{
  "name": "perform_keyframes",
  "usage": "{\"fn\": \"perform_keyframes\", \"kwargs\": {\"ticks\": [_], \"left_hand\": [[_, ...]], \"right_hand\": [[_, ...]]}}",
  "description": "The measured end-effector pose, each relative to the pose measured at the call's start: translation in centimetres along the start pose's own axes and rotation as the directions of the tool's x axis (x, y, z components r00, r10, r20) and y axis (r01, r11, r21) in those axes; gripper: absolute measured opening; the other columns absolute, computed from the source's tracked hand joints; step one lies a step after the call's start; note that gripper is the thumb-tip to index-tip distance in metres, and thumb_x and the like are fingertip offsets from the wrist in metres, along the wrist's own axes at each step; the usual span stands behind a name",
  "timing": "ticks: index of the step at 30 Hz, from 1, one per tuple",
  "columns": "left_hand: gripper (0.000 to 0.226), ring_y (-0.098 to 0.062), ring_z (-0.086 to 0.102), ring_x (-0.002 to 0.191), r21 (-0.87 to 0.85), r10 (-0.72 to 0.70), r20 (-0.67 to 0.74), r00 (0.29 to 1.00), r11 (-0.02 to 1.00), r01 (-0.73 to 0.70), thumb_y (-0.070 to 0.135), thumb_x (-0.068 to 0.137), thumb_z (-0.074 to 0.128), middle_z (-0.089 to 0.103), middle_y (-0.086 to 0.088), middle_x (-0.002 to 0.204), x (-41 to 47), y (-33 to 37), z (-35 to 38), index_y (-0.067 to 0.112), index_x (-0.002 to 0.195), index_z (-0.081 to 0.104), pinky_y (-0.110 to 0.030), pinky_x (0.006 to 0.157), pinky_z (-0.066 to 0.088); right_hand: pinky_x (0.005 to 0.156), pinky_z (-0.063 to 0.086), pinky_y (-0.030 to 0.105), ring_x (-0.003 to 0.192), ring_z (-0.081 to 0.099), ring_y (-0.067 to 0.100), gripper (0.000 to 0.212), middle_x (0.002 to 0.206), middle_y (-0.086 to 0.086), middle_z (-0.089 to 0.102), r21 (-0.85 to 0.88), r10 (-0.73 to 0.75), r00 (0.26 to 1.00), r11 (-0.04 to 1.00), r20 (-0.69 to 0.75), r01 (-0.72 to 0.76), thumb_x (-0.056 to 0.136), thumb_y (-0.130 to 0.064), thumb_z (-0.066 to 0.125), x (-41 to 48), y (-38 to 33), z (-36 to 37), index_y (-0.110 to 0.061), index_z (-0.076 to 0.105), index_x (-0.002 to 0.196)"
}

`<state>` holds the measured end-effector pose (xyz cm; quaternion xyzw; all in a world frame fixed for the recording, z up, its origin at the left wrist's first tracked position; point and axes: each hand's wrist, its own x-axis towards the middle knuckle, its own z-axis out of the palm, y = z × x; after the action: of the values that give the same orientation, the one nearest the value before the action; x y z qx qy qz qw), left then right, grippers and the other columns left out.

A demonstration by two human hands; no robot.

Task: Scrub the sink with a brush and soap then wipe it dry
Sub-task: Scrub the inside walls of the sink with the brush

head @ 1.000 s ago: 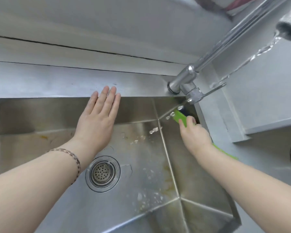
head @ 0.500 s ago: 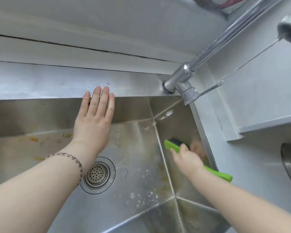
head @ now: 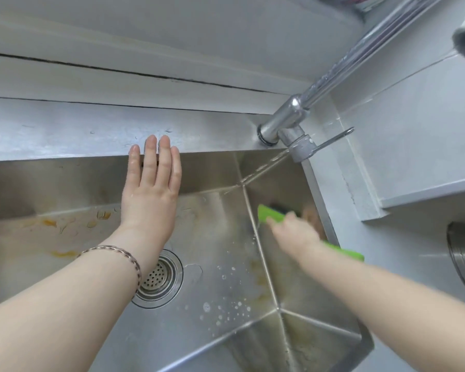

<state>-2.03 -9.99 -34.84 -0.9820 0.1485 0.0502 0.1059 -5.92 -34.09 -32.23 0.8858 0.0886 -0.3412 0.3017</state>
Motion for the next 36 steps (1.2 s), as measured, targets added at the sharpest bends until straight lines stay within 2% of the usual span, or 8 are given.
{"fn": "perform_keyframes", "kwargs": {"ticks": [4,9,13,20,24,28,31,36], "left_hand": [[0.075,-0.047,-0.016,0.136,0.026,0.0,0.109,0.994,1.0,-0.003,0.018,0.094,0.025,-0.025,-0.032,0.142,0.0,0.4,-1.3,-0.015,0.124,-0.036,-0.057,0.105,-0.013],[0.076,-0.045,-0.015,0.137,0.041,0.028,0.116,0.993,0.999,-0.033,0.02,0.094,0.025,-0.023,-0.029,0.145,-0.4,-0.5,-1.6,-0.014,0.126,-0.036,-0.055,0.109,-0.01],[0.075,-0.044,-0.012,0.138,0.032,0.043,0.1,0.994,0.998,-0.046,0.021,0.094,0.025,-0.021,-0.029,0.146,-0.3,-0.6,-1.4,-0.013,0.129,-0.032,-0.054,0.11,-0.007],[0.073,-0.041,-0.012,0.139,-0.012,0.036,0.098,0.995,0.999,-0.035,0.02,0.093,0.026,-0.019,-0.026,0.149,-0.4,-0.3,-1.8,-0.01,0.133,-0.028,-0.052,0.111,-0.009],[0.07,-0.041,-0.015,0.139,-0.053,0.021,0.094,0.995,0.998,-0.016,0.016,0.091,0.023,-0.019,-0.025,0.149,-0.2,-0.5,-1.7,-0.007,0.137,-0.024,-0.05,0.101,-0.023],[0.07,-0.042,-0.012,0.139,-0.071,-0.005,0.11,0.994,0.997,0.013,0.017,0.091,0.025,-0.016,-0.026,0.149,-0.3,0.0,-2.2,-0.009,0.136,-0.022,-0.052,0.111,-0.009],[0.071,-0.043,-0.011,0.139,-0.09,-0.033,0.11,0.993,0.995,0.043,0.018,0.091,0.027,-0.015,-0.027,0.149,-0.2,0.6,-2.4,-0.01,0.136,-0.02,-0.054,0.112,-0.005],[0.07,-0.045,-0.009,0.139,-0.047,-0.034,0.064,0.997,0.998,0.037,0.018,0.091,0.027,-0.013,-0.029,0.149,-0.1,0.8,-1.7,-0.011,0.134,-0.02,-0.055,0.112,-0.003]], "right_hand": [[0.07,0.052,0.03,0.087,0.066,0.027,0.06,0.109,0.02,0.055,0.047,0.148,0.954,0.989,-0.261,-0.141,0.092,0.0,0.031,-0.5,3.4,-2.2,-0.027,0.033,0.145],[0.029,0.028,0.006,0.018,0.035,0.011,0.033,0.036,0.007,0.042,-0.022,-0.021,0.941,1.0,-0.337,0.014,0.038,-0.026,0.052,-4.9,2.0,2.4,-0.032,0.076,0.059],[0.034,0.033,0.014,0.036,0.054,0.016,0.039,0.056,0.014,0.059,-0.075,0.134,0.947,0.984,-0.293,-0.163,0.07,-0.016,0.05,-3.1,3.5,-1.9,-0.04,0.075,0.087],[0.032,0.032,0.012,0.033,0.046,0.018,0.059,0.044,0.019,0.049,-0.09,-0.057,0.944,0.996,-0.324,0.029,0.059,-0.004,0.031,-8.1,0.3,4.4,-0.033,0.078,0.079],[0.042,0.026,0.024,0.076,0.055,0.013,0.072,0.111,0.019,0.05,0.006,0.111,0.988,0.994,-0.112,-0.111,0.091,0.003,0.028,-6.2,1.3,0.7,-0.029,-0.002,0.148],[0.044,0.045,0.019,0.065,0.06,0.02,0.07,0.078,0.025,0.059,-0.062,-0.03,0.999,0.998,-0.013,0.029,0.075,-0.006,0.039,-9.2,-1.7,5.7,-0.049,0.045,0.13],[0.077,0.047,0.029,0.109,0.053,0.029,0.064,0.121,0.028,0.046,0.048,-0.051,0.988,0.998,0.143,0.044,0.095,0.004,0.026,-9.8,-2.3,6.6,-0.017,0.004,0.151],[0.059,0.044,0.027,0.113,0.05,0.03,0.057,0.126,0.021,0.046,0.078,0.106,0.992,0.991,0.068,-0.111,0.096,0.003,0.027,-4.2,-1.7,4.0,-0.012,0.013,0.15]]}}
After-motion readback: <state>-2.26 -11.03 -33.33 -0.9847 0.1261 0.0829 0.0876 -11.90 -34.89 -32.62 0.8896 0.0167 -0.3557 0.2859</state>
